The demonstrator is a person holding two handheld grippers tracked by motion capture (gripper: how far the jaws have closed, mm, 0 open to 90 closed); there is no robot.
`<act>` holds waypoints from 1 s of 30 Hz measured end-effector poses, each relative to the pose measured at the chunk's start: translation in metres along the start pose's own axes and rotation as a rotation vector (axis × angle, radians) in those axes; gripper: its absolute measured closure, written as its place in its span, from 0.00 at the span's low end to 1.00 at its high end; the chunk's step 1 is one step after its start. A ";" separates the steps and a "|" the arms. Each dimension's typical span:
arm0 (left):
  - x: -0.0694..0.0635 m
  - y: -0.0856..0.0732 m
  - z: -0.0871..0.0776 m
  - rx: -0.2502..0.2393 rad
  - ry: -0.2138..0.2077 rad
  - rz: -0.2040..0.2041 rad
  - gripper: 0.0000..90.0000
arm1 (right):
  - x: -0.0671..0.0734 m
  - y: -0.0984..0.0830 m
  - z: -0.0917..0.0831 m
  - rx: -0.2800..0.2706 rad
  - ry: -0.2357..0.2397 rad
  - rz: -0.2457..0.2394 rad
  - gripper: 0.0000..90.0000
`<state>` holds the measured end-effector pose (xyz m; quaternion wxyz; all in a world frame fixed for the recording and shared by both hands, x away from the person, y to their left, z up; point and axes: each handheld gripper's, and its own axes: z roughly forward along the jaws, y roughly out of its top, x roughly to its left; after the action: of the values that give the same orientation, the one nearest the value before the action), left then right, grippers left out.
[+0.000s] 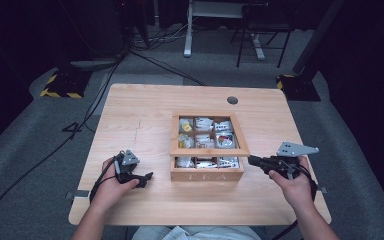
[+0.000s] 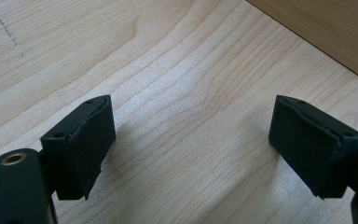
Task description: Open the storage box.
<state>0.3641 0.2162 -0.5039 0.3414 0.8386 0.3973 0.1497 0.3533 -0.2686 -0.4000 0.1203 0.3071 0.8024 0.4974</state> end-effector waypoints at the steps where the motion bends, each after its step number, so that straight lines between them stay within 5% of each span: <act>1: 0.000 0.000 0.000 0.000 0.000 0.001 0.17 | 0.000 0.001 0.000 -0.004 -0.001 -0.001 1.00; 16: 0.000 0.002 0.001 0.001 0.000 -0.002 0.17 | -0.002 0.030 -0.004 -0.119 -0.056 -0.004 1.00; 30: 0.001 0.003 0.002 0.002 0.001 0.002 0.17 | -0.004 0.054 -0.001 -0.141 -0.104 -0.049 1.00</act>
<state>0.3670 0.2147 -0.5036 0.3403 0.8391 0.3967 0.1504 0.3765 -0.2544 -0.3527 0.1951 0.3037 0.7654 0.5328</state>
